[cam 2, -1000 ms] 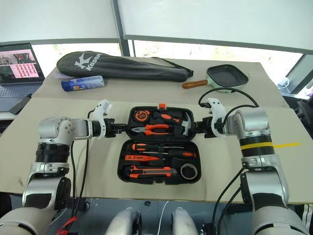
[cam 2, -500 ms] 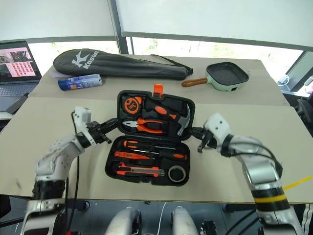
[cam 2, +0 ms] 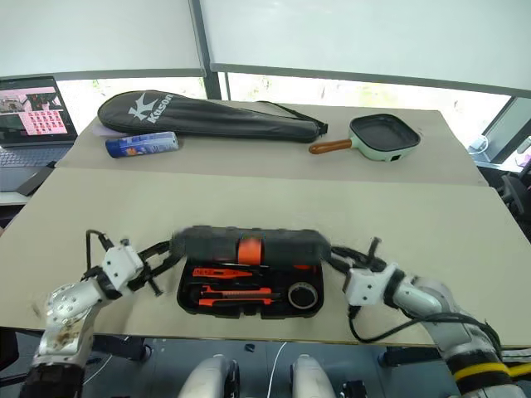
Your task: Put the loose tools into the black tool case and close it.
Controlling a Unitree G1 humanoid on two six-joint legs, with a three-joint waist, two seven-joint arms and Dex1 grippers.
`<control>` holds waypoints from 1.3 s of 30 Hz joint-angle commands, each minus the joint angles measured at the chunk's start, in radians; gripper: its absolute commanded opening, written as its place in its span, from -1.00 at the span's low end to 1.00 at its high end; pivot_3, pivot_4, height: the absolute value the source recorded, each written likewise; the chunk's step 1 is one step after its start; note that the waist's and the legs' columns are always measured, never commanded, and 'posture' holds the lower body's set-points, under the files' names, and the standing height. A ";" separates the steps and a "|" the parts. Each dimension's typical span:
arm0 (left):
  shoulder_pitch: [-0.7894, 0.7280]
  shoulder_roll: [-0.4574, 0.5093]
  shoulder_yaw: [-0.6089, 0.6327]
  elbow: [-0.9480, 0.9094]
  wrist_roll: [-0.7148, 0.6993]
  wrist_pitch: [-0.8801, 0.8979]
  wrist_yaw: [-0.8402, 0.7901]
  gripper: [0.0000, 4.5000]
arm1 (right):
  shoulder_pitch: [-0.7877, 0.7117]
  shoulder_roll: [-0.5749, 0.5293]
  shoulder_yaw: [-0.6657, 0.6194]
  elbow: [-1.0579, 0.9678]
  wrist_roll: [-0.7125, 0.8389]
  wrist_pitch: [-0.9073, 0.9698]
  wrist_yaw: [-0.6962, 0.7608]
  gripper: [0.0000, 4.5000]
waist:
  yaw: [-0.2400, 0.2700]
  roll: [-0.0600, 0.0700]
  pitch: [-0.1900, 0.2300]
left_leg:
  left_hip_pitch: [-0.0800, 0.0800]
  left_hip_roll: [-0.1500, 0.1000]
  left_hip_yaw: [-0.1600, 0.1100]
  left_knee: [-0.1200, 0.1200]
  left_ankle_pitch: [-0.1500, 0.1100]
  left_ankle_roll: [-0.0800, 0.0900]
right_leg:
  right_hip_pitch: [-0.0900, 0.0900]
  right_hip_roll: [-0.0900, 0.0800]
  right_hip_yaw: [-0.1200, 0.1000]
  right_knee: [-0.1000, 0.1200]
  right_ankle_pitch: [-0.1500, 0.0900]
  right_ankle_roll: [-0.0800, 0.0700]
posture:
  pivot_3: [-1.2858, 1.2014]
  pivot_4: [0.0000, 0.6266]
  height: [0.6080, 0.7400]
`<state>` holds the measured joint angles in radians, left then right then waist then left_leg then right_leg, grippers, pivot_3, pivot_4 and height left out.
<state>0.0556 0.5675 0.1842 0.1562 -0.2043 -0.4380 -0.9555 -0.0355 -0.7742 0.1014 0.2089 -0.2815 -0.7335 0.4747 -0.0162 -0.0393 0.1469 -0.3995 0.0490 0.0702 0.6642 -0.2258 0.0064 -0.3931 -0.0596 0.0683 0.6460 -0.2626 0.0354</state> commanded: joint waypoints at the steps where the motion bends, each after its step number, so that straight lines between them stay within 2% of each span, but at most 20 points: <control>1: 0.023 0.042 0.035 -0.034 -0.087 0.044 -0.032 0.10 | 0.022 -0.035 -0.033 -0.031 0.039 -0.011 0.014 0.22 | 0.000 -0.001 0.000 | 0.000 0.000 0.000 0.000 0.000 0.000 | 0.000 0.000 0.000 0.000 0.000 0.000 | 0.03 -0.52 1.00; 4: 0.030 0.079 0.060 -0.030 -0.130 0.126 -0.034 0.10 | 0.071 -0.066 -0.061 -0.053 0.160 0.032 0.073 0.65 | 0.005 -0.001 0.000 | 0.001 0.001 -0.001 0.000 0.000 0.000 | 0.002 0.000 0.000 0.000 0.000 0.000 | 0.03 -0.52 1.00; 5: 0.020 0.089 0.059 -0.031 -0.138 0.153 -0.037 0.10 | 0.096 -0.078 -0.067 -0.072 0.241 0.083 0.125 0.52 | 0.006 -0.001 0.000 | 0.001 0.000 -0.001 0.000 0.000 0.000 | 0.002 0.000 -0.001 0.000 0.000 0.000 | 0.03 -0.52 1.00; 7: 0.010 0.101 0.046 -0.049 -0.153 0.192 -0.050 0.10 | 0.135 -0.096 -0.083 -0.108 0.333 0.132 0.179 0.45 | 0.009 -0.001 0.000 | 0.001 0.000 -0.001 0.000 0.000 0.000 | 0.002 0.000 -0.002 0.000 0.000 0.000 | 0.03 -0.52 1.00; 8: -0.003 0.106 0.034 -0.059 -0.155 0.210 -0.057 0.10 | 0.165 -0.113 -0.088 -0.142 0.392 0.173 0.223 0.30 | 0.008 -0.001 0.000 | 0.001 0.000 -0.001 0.000 0.000 0.000 | 0.003 0.000 -0.002 -0.001 0.000 0.000 | 0.03 -0.52 1.00; 11: -0.078 0.116 -0.006 -0.085 -0.171 0.296 -0.075 -0.23 | 0.257 -0.159 -0.125 -0.255 0.522 0.255 0.310 -0.17 | 0.011 0.000 0.000 | 0.001 0.001 -0.003 0.000 0.000 0.000 | 0.003 -0.001 -0.001 0.000 0.000 0.000 | 0.03 -0.52 1.00; 15: -0.195 0.115 -0.061 -0.054 -0.142 0.363 -0.091 -0.94 | 0.391 -0.229 -0.134 -0.429 0.628 0.412 0.421 -0.82 | 0.010 0.000 0.000 | 0.001 0.001 -0.004 0.000 0.000 0.000 | 0.003 0.000 -0.002 0.000 0.000 0.000 | 0.03 -0.52 1.00; 17: -0.258 0.110 -0.099 -0.011 -0.111 0.392 -0.093 -1.00 | 0.431 -0.245 -0.097 -0.499 0.597 0.423 0.462 -0.97 | 0.009 -0.001 0.000 | 0.001 0.001 -0.003 0.000 0.000 0.000 | 0.003 0.001 -0.002 0.000 0.000 0.000 | 0.03 -0.52 1.00; 20: -0.311 0.106 -0.151 0.035 -0.077 0.429 -0.105 -1.00 | 0.435 -0.202 -0.034 -0.557 0.547 0.471 0.458 -0.97 | 0.002 -0.001 0.000 | 0.001 0.000 -0.003 0.000 0.000 0.000 | 0.002 0.002 -0.001 -0.001 0.000 0.000 | 0.03 -0.52 1.00; 23: -0.355 0.112 -0.189 0.059 -0.071 0.472 -0.141 -1.00 | 0.363 -0.135 0.070 -0.626 0.511 0.648 0.427 -0.97 | 0.000 -0.002 0.000 | 0.000 0.000 -0.003 0.000 0.000 0.000 | 0.001 0.004 -0.001 -0.001 0.000 0.000 | 0.03 -0.52 1.00; 29: -0.375 0.128 -0.250 0.095 -0.023 0.427 -0.218 -1.00 | 0.207 -0.008 0.129 -0.651 0.441 0.818 0.354 -0.97 | -0.002 -0.005 0.000 | -0.001 0.001 -0.002 0.000 0.000 0.000 | -0.002 0.005 -0.001 0.000 0.000 -0.001 | 0.03 -0.52 1.00; 34: -0.349 0.121 -0.247 0.075 -0.025 0.442 -0.215 -1.00 | 0.085 0.065 0.130 -0.615 0.425 0.872 0.343 -0.97 | 0.000 -0.006 0.000 | -0.003 0.001 -0.001 0.000 0.000 0.000 | -0.004 0.005 -0.001 0.001 0.000 -0.001 | 0.03 -0.52 1.00; 39: -0.266 0.098 -0.217 0.010 -0.042 0.461 -0.166 -1.00 | -0.076 0.128 0.127 -0.450 0.371 0.834 0.330 -0.97 | -0.004 -0.006 0.000 | -0.006 0.001 -0.001 0.000 0.000 0.000 | -0.009 0.005 0.000 0.002 0.001 -0.003 | 0.03 -0.52 1.00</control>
<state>-0.2310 0.6849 -0.0090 0.2198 -0.2350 0.0241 -1.1168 -0.0660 -0.6625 0.2589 -0.2617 0.1011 0.1358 0.8410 -0.0200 -0.0449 0.1473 -0.4056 0.0498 0.0692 0.6645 -0.2253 0.0059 -0.4022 -0.0552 0.0685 0.6485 -0.2618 0.0329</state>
